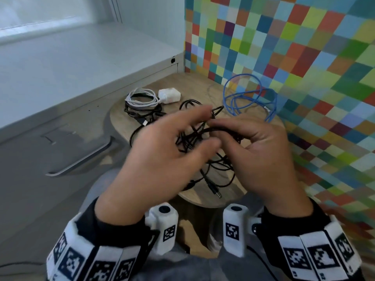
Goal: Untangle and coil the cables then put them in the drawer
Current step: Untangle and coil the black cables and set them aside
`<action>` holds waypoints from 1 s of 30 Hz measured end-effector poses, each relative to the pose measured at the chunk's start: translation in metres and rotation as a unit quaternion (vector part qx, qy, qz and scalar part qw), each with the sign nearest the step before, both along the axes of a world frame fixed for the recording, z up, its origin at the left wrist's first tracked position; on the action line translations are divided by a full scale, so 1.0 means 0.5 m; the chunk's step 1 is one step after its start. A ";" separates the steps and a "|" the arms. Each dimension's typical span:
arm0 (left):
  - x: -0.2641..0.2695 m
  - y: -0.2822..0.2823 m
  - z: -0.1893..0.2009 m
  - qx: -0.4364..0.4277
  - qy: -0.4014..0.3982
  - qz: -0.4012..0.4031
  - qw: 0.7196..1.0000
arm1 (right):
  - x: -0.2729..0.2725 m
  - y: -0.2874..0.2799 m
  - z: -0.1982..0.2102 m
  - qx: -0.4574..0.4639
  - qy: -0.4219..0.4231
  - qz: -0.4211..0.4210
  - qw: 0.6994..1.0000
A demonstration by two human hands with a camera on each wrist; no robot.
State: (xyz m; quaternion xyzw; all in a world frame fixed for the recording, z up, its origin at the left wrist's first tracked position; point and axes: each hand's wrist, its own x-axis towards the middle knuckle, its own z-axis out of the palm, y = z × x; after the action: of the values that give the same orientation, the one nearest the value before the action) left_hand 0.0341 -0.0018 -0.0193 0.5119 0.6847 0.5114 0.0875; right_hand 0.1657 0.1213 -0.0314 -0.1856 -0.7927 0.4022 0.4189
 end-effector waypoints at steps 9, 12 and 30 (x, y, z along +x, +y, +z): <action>-0.018 0.007 -0.004 0.012 -0.127 0.021 0.992 | 0.020 0.017 0.002 -0.035 -0.029 -0.008 0.999; -0.027 0.004 -0.007 0.060 -0.244 0.029 0.967 | 0.030 0.024 0.006 -0.042 -0.040 0.023 0.998; -0.112 -0.030 -0.003 0.289 -0.350 0.186 0.871 | 0.072 0.116 -0.018 -0.143 0.065 -0.193 0.969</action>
State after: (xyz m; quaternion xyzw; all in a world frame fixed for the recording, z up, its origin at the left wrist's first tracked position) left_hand -0.0221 -0.0167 -0.0210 0.1650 0.5131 0.8391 0.0731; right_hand 0.2018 0.1791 -0.0405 -0.3661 -0.6471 0.4343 0.5085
